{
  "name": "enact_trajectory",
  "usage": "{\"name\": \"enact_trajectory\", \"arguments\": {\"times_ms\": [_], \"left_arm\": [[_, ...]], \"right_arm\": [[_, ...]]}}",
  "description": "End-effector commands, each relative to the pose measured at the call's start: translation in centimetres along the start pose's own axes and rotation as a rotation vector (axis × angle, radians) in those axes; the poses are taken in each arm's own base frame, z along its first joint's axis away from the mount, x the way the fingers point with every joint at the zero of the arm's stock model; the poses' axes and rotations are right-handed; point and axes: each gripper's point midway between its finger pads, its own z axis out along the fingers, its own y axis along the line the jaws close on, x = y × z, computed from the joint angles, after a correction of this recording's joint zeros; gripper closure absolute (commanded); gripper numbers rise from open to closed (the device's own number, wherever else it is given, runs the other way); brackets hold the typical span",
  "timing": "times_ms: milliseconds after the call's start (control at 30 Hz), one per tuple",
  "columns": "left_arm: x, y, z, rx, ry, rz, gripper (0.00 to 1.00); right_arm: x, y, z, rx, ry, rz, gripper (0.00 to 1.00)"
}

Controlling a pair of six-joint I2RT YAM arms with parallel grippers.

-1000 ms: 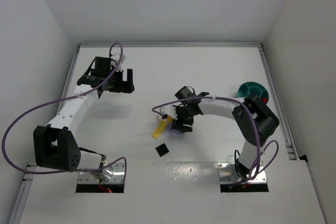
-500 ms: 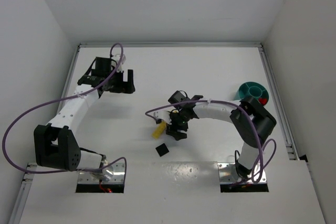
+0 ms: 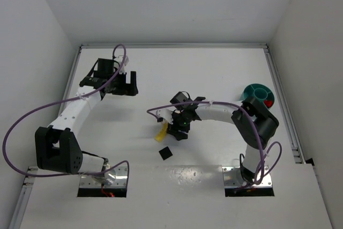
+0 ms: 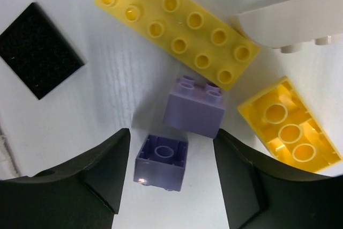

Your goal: Sort the legos into containers by color

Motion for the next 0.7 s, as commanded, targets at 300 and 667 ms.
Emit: {"name": "enact_trajectory", "arguments": {"times_ms": [300,667], "left_arm": [[-1.0,-0.3,0.1,0.020,-0.025,0.000,0.00],[-1.2,-0.3,0.1,0.021,-0.034,0.001,0.00]], "right_arm": [[3.2,0.5,-1.3,0.058,0.066,0.062,0.42],[-0.1,-0.6,-3.7,0.098,-0.012,0.069,0.76]]}}
